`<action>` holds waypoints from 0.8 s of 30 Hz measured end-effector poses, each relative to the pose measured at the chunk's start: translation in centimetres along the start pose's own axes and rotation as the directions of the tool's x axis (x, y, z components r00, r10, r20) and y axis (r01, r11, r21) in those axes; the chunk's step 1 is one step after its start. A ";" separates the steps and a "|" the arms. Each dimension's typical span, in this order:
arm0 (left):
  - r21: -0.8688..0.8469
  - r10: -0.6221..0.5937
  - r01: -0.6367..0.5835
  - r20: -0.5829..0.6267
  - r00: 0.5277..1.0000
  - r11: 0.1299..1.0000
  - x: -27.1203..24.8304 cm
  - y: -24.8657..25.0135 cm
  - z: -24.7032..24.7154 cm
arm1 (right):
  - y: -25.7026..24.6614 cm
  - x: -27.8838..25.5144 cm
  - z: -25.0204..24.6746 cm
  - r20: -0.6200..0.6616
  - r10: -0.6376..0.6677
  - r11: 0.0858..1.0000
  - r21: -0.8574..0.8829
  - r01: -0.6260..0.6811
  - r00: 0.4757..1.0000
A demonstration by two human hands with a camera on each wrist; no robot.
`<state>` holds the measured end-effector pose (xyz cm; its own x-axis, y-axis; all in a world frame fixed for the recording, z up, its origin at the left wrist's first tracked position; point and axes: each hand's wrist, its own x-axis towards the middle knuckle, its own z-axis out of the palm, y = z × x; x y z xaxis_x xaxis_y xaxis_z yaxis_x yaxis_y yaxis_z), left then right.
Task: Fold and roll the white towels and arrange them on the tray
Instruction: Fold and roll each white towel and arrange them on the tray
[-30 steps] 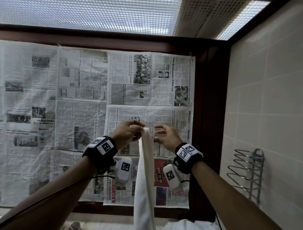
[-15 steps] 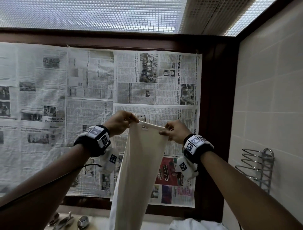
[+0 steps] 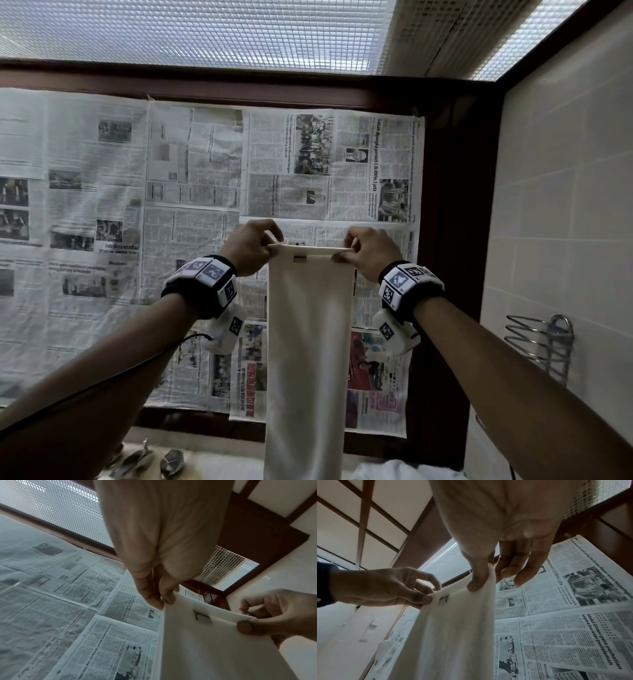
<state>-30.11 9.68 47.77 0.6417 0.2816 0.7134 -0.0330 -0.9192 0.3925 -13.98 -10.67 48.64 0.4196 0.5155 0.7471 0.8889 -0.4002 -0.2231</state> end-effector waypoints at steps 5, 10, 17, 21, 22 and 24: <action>0.131 0.074 -0.071 -0.017 0.997 0.989 0.3 0.5 0.3 | 0.4 -0.1 -0.3 -0.003 0.012 1.000 0.024 -0.012 1.000; -0.026 -0.038 0.039 0.020 0.999 0.999 -0.8 1.4 0.9 | 1.2 -1.6 -0.6 0.000 -0.009 0.991 0.130 0.009 1.000; -0.493 -0.068 0.090 0.061 0.996 0.865 -4.4 3.1 0.9 | 0.8 -4.7 -0.8 -0.071 -0.009 0.925 0.379 0.035 0.997; -0.511 -0.045 0.049 0.021 0.999 0.858 -5.8 3.9 -0.5 | -1.1 -6.0 -2.0 -0.150 -0.074 0.916 0.381 0.126 0.986; -0.516 -0.046 0.049 0.018 0.999 0.855 -6.1 4.2 -1.0 | -1.4 -6.3 -2.3 -0.170 -0.091 0.910 0.387 0.151 0.981; -0.527 -0.046 0.042 0.007 0.999 0.849 -6.5 4.6 -1.7 | -1.9 -6.8 -2.7 -0.192 -0.104 0.893 0.415 0.177 0.976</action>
<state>-35.73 4.06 45.92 0.6478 0.3215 0.6907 -0.4044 -0.6232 0.6693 -19.02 -15.49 45.66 0.2816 0.3996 0.8724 0.9439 0.0480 -0.3267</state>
